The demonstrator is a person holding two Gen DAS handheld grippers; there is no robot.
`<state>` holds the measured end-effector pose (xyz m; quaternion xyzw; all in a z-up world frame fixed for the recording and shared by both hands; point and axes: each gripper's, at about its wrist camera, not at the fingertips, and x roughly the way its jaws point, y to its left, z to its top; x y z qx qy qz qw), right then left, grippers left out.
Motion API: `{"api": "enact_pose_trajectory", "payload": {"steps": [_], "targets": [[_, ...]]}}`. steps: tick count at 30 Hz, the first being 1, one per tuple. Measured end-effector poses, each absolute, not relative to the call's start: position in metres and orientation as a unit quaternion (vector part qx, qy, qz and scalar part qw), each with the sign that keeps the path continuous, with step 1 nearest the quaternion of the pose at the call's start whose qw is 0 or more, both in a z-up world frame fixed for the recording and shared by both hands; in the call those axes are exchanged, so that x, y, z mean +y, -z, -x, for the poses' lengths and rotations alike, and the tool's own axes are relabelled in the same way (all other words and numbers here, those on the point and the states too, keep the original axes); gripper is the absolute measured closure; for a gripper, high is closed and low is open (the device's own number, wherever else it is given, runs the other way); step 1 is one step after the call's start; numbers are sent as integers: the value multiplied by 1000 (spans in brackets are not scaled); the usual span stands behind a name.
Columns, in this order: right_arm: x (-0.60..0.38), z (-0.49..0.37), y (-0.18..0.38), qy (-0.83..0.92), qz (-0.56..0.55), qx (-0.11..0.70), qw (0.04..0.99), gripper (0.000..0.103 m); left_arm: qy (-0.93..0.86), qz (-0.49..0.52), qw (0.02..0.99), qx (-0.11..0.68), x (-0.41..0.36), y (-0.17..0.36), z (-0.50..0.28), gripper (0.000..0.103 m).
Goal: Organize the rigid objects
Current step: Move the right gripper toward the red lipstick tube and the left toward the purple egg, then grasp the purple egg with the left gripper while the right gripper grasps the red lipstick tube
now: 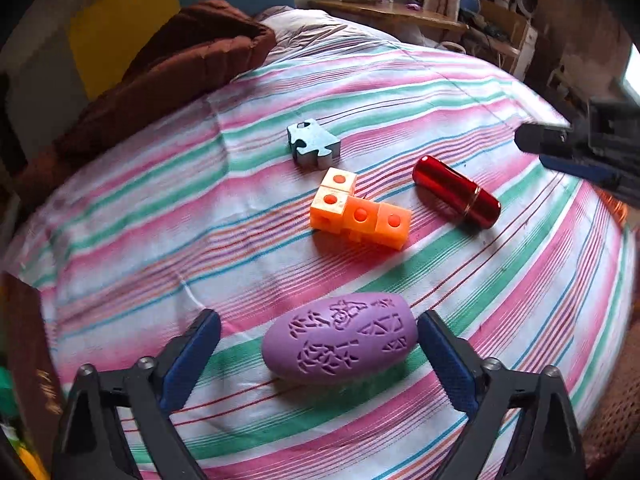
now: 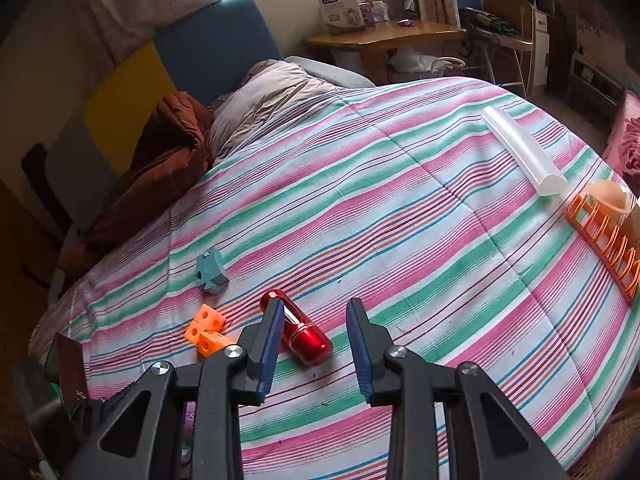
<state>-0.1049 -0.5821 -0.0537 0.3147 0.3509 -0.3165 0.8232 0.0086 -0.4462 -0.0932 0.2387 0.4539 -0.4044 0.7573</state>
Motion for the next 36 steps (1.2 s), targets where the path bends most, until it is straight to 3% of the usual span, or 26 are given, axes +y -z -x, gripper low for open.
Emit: {"api": "enact_pose_trajectory", "payload": {"steps": [18,25,27,33,34,36], "targets": [[-587,100,78,300,-347,383,802,71,442,-230,755,426,-339,94,47,27],[-563,71,76,280,-246,427,824,71,440,-217,759,428,-314,94,47,27],[-560,57,78,272,-214,445,826,63,441,-214,760,428,-310,95,46,27],[-564,19,104,272,-137,516,800,63,441,-207,761,429,-306,95,45,26],[-566,18,108,268,-138,524,796,64,440,-206,761,429,-305,95,45,26],[-562,20,107,257,-139,523,801,77,440,-204,762,429,-304,95,45,26]]}}
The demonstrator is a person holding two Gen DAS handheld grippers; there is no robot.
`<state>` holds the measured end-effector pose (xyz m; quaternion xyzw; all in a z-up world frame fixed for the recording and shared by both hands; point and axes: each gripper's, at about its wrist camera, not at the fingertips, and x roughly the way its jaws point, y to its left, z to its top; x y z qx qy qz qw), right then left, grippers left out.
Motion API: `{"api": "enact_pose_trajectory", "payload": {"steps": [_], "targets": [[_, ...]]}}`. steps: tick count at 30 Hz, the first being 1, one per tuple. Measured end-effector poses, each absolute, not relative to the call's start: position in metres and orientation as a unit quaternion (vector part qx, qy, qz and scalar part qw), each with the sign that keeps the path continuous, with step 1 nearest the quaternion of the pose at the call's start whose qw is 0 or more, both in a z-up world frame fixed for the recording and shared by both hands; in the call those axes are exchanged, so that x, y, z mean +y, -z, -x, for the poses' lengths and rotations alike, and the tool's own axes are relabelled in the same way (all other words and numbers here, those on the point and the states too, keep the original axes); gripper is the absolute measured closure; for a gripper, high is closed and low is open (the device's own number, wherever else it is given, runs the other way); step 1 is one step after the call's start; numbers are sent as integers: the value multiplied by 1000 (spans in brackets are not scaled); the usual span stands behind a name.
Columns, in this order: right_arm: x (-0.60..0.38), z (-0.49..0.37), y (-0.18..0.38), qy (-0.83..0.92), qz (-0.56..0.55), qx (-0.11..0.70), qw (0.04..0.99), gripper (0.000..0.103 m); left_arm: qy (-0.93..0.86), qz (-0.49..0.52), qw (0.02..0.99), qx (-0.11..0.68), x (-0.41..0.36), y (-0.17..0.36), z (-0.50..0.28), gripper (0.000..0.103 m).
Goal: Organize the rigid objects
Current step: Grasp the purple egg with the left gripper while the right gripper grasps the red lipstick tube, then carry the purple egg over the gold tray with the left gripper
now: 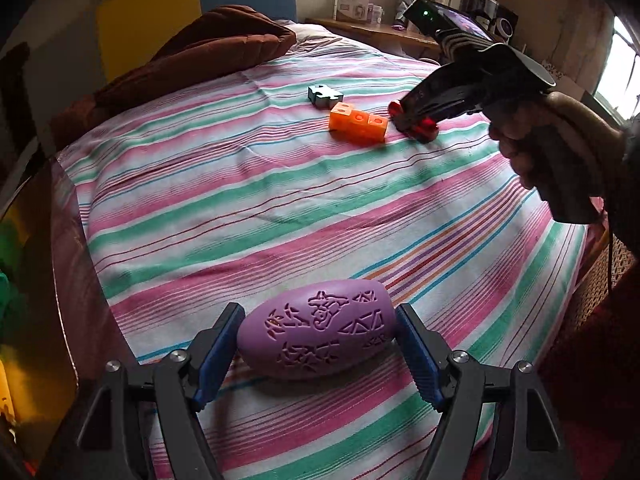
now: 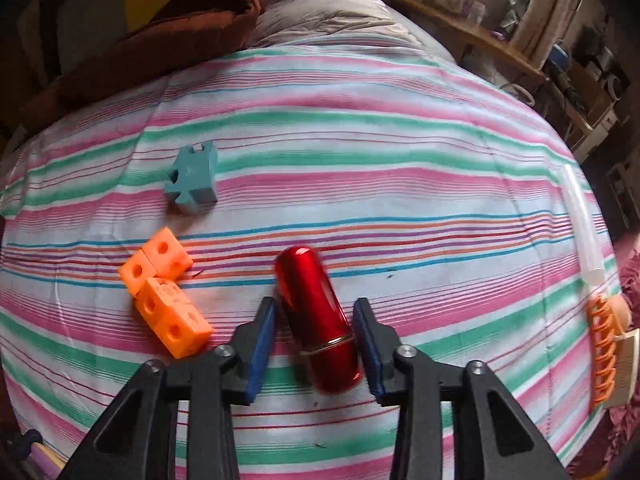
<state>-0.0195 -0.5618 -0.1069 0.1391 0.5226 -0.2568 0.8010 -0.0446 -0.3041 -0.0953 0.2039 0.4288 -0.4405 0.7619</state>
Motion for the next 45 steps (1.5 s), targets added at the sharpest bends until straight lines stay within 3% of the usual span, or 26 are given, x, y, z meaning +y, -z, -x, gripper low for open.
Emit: {"api": "enact_pose_trajectory", "payload": {"steps": [5,13,26,45], "targets": [[-532,35,109,249,-88,535,803,77,438,-202,764,428,-302,94,44,26],[-533,60,111,225,-143,515,814,76,430,-196,779,413,-291,76,48,27],[-504,59,112,231,-61,508,828,77,414,-169,811,378,-260,37,50,27],[-510,58,113,230,-52,500,833,77,373,-130,841,369,-222,10,34,27]]}}
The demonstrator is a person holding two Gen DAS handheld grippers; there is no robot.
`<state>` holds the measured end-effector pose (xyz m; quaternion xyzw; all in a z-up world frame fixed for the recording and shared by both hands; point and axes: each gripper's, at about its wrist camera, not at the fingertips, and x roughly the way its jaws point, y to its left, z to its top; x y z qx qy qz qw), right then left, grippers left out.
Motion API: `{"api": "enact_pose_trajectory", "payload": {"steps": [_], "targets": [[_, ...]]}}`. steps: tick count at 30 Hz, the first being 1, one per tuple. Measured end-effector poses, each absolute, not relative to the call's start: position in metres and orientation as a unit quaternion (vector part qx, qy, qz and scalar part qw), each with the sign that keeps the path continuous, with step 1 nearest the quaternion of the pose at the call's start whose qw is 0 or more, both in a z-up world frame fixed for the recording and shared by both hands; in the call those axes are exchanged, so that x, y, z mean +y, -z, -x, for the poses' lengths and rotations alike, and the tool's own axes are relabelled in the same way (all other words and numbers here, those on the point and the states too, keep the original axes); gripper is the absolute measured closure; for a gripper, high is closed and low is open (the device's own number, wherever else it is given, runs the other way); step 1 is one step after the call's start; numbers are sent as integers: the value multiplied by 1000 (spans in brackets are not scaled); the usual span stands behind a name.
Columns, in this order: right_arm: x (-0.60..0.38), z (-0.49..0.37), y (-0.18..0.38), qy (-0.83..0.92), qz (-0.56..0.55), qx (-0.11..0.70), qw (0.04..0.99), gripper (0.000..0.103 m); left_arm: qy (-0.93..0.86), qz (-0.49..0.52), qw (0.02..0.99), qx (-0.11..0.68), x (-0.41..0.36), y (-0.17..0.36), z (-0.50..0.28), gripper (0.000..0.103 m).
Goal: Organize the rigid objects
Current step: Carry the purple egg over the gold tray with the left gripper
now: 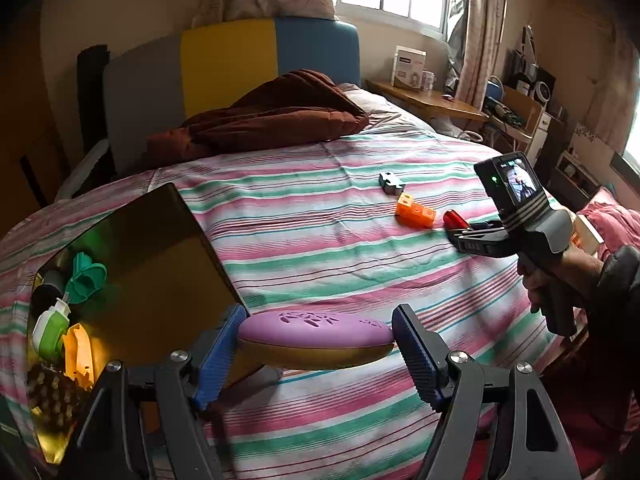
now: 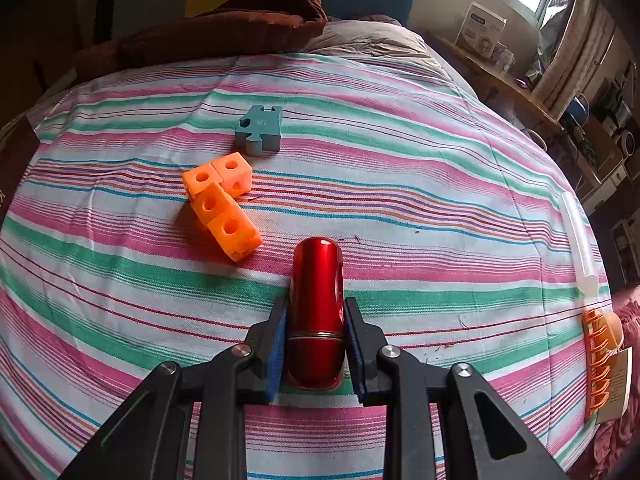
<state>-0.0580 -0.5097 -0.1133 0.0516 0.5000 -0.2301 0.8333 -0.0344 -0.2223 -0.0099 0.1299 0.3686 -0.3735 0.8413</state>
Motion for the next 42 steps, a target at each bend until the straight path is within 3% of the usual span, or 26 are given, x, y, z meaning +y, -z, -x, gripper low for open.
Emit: {"api": "enact_pose_trajectory", "payload": {"steps": [18,26,34,42], "targets": [[-506,58,114,234,-37,497,835,77,329,-103,855,388,-189,15,12,27],[-503,57,114,236,-23,499,833,77,267,-53,871,410,-134,15,-26,27],[-501,56,113,239,-9,502,831,77,177,-40,874,450,-72,43,-44,27],[-498,55,113,243,-1,503,829,77,143,-67,868,471,-59,74,-48,27]]}}
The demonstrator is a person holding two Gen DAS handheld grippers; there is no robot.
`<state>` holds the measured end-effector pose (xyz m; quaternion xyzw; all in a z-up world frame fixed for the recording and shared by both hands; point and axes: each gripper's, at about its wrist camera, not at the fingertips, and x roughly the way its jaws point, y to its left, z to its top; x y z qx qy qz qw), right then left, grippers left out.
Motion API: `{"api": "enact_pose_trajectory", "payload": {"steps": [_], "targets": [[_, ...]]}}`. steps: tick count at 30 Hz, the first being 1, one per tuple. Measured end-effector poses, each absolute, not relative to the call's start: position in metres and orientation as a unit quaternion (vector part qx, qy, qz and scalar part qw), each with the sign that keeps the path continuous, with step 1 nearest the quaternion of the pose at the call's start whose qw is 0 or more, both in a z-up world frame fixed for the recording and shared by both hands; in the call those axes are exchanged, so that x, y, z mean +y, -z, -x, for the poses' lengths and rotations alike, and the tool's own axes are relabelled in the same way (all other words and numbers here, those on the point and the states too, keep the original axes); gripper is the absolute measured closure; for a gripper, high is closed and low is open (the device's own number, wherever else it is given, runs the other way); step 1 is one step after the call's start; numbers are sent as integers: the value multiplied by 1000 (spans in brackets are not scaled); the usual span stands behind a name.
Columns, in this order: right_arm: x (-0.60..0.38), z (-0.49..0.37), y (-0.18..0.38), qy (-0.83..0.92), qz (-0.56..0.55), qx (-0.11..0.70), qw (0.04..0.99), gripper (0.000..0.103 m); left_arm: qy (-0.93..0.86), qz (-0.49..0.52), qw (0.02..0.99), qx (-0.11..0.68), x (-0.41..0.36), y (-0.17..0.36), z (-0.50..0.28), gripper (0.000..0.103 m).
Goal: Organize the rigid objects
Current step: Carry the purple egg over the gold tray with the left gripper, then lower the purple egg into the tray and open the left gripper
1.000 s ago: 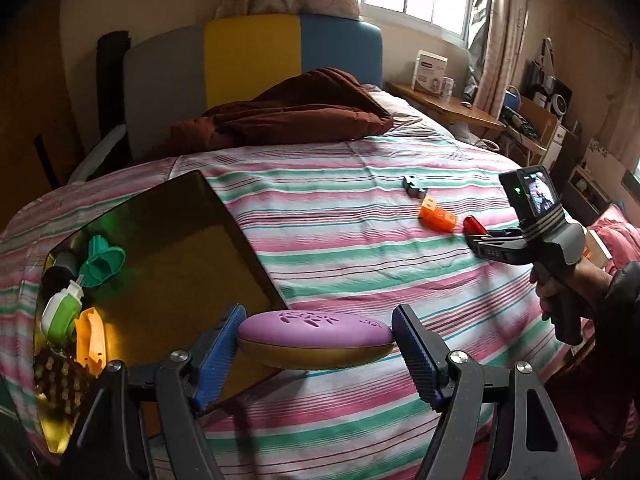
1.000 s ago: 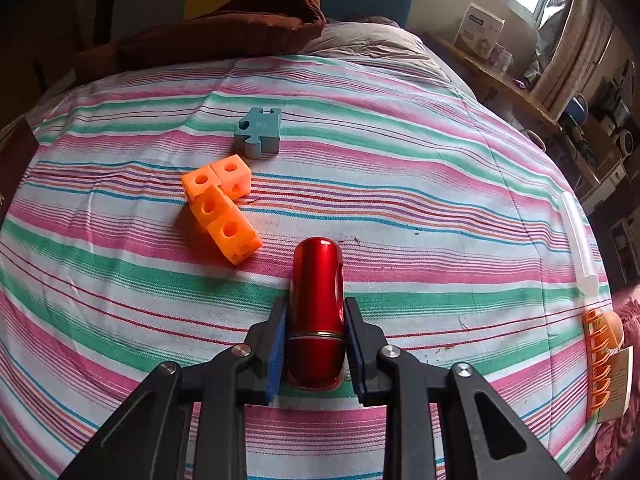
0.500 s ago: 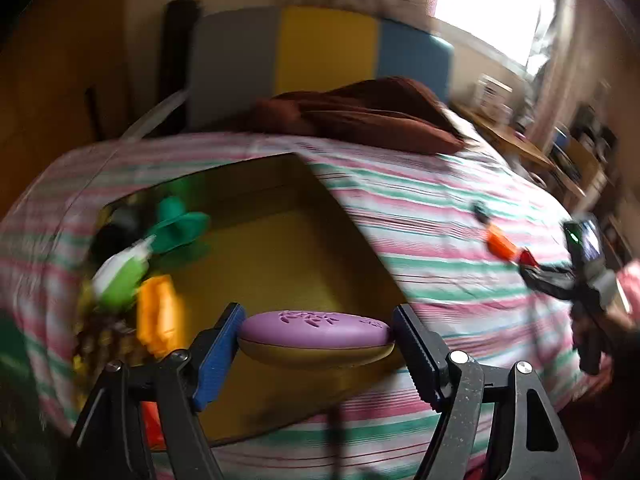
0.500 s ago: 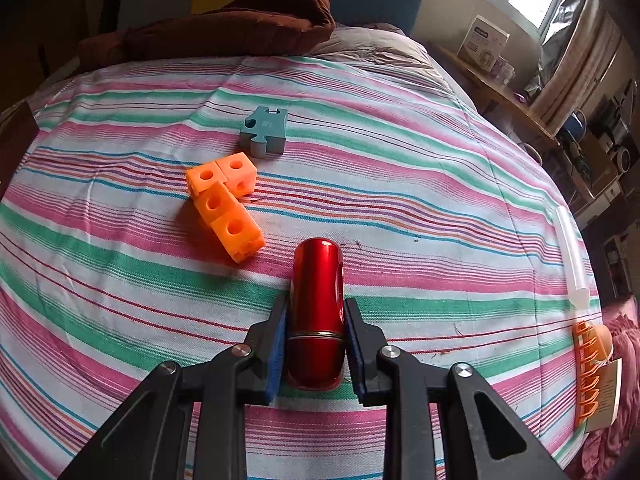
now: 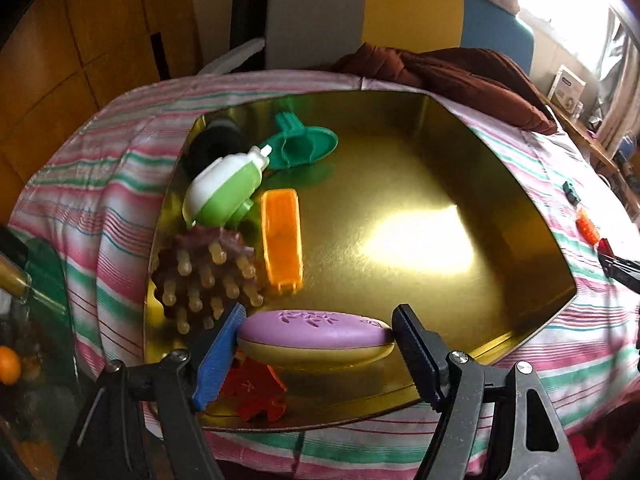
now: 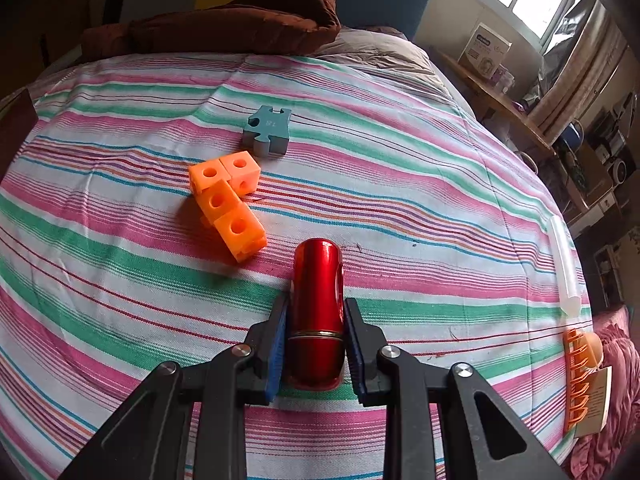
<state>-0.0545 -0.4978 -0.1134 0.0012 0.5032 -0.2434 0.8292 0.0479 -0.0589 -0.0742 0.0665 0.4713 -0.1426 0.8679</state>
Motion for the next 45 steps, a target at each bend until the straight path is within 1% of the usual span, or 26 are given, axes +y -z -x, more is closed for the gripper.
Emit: {"api": "enact_pose_trajectory", "payload": {"steps": [3,7,15,19,21,32,45], "targets": [[-498,54,114,244,-2,503,829,77,137,-91,871,463,-63,76,-47,27],[-497,54,114,244,-2,503,829,77,137,-87,872,461,-62,74,-47,26],[-496,55,114,245,-1,503,829,77,127,-99,888,431,-58,61,-43,26],[-496,55,114,246,2,502,829,77,127,-95,892,422,-54,52,-40,26],[-495,55,114,246,4,502,829,77,125,-93,895,419,-53,49,-39,23],[-491,58,115,247,14,498,831,77,125,-76,906,398,-45,29,-30,23],[-499,58,114,241,-8,503,830,77,132,-61,904,402,-42,30,-28,23]]}}
